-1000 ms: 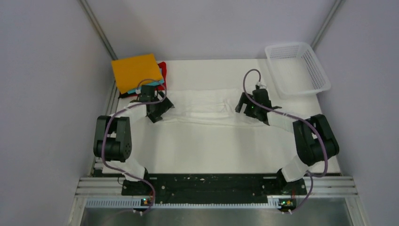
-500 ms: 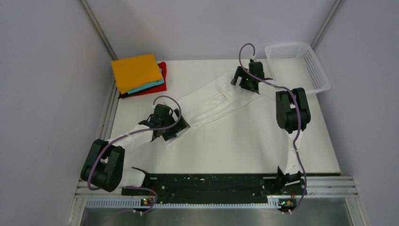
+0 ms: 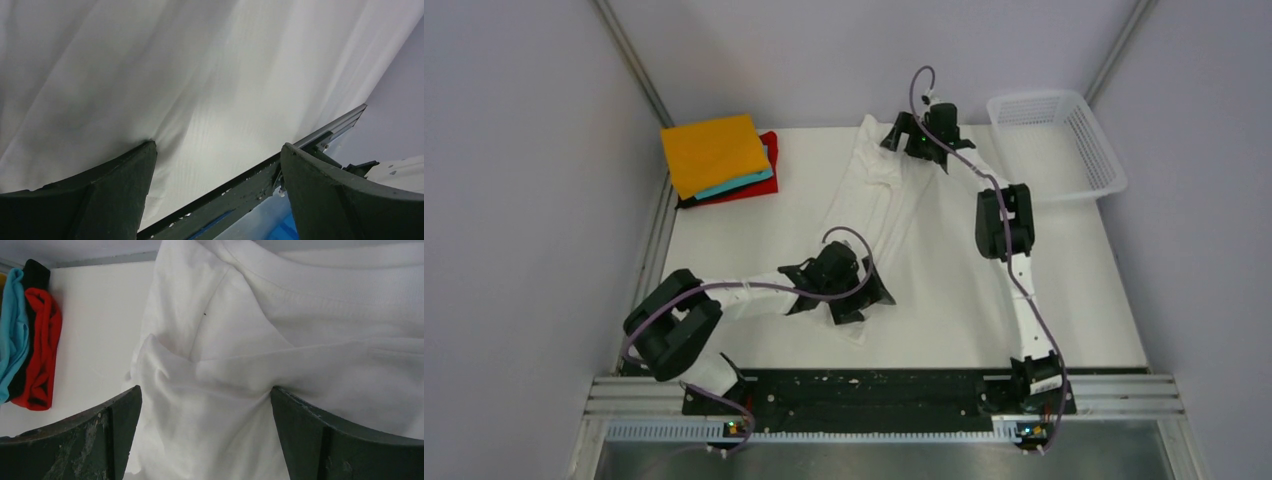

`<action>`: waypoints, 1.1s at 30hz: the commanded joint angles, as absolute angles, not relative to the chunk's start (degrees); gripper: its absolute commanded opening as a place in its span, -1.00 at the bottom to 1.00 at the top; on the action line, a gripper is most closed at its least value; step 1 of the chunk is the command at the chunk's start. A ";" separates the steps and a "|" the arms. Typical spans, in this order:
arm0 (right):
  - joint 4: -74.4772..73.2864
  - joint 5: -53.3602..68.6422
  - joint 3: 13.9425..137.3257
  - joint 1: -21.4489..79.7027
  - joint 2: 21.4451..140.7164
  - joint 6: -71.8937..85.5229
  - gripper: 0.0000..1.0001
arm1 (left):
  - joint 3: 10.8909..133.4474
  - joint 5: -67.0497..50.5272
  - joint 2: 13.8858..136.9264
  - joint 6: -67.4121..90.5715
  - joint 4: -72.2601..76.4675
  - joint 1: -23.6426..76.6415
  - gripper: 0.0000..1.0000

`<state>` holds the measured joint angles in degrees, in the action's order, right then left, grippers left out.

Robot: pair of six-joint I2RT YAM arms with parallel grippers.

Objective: Fold and stack the t-shirts
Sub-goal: Rotate the tshirt 90 degrees

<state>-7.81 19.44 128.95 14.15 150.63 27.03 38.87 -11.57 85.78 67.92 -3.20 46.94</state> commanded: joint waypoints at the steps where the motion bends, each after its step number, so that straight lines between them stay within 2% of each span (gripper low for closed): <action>1: -9.43 20.81 135.25 15.98 155.25 26.28 0.97 | 43.34 -12.96 89.94 68.76 -7.34 50.76 0.98; 8: -13.86 15.71 135.79 17.82 142.08 16.58 0.98 | 46.53 -1.41 80.07 64.72 -21.87 53.00 0.98; 12: -17.29 10.74 131.11 19.14 132.73 11.10 0.98 | 46.68 14.55 71.38 63.55 -33.63 52.84 0.98; 14: -18.41 7.18 125.22 19.96 127.58 8.79 0.98 | 46.40 19.76 67.82 63.75 -38.19 51.56 0.98; 17: -19.40 4.13 113.38 22.25 118.57 6.44 0.98 | 43.34 21.53 62.32 61.69 -39.77 46.34 0.98; 22: -15.84 0.31 83.58 30.94 99.95 6.41 0.98 | 32.30 13.31 56.57 56.22 -31.87 28.47 0.98; 25: -10.94 -4.86 68.38 38.94 89.54 10.73 0.97 | 28.83 8.24 56.47 53.85 -27.12 24.19 0.95; 28: -9.05 -2.88 58.80 45.85 83.77 16.25 0.91 | 27.61 4.67 58.88 53.00 -24.37 23.71 0.78; 33: -10.02 -8.82 51.06 60.09 79.04 16.93 0.86 | 25.40 0.76 62.06 52.47 -23.18 23.38 0.24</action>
<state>-12.19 -2.66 53.19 52.71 84.31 14.24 27.33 6.94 60.34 54.30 -28.27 23.79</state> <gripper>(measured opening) 0.941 0.717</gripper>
